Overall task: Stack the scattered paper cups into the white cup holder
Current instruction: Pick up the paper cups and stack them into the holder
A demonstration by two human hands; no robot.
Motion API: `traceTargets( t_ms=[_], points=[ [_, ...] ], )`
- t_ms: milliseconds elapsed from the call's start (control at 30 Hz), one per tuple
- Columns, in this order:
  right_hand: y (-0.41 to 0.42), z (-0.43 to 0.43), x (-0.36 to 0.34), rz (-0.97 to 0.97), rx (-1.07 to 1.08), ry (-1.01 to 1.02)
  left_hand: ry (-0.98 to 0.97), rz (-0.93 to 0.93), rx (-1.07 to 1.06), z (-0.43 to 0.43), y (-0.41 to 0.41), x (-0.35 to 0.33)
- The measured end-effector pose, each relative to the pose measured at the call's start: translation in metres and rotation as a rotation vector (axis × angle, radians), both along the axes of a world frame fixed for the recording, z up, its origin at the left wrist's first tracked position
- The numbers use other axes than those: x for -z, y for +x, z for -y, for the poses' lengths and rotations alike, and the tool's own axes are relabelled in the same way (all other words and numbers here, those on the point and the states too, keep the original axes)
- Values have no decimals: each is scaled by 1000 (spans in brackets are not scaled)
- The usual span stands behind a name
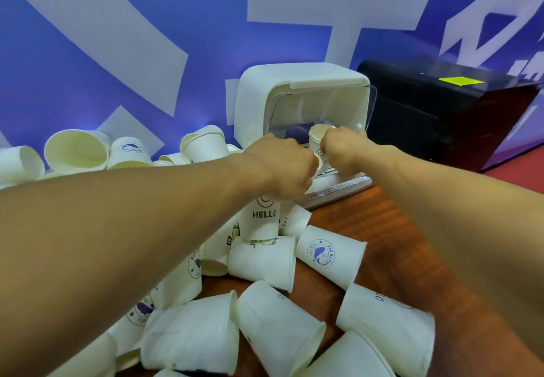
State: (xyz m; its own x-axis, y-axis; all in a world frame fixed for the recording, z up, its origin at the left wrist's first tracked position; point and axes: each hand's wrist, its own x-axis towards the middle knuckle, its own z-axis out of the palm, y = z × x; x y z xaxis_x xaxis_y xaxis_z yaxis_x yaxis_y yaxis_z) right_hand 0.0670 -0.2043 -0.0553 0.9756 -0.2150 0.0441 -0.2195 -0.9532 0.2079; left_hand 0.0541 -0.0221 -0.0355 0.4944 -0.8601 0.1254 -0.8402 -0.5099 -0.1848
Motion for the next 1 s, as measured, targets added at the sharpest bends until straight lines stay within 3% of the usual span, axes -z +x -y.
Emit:
traceTargets(
  t_ms=[667,1000],
  points=[
    [-71,-14,-14,10,-178,40,79,32,-34,-14,-32,-17],
    [-95,-58,-46,183,-256,128,74,-8,-138,-66,-54,-42]
  ],
)
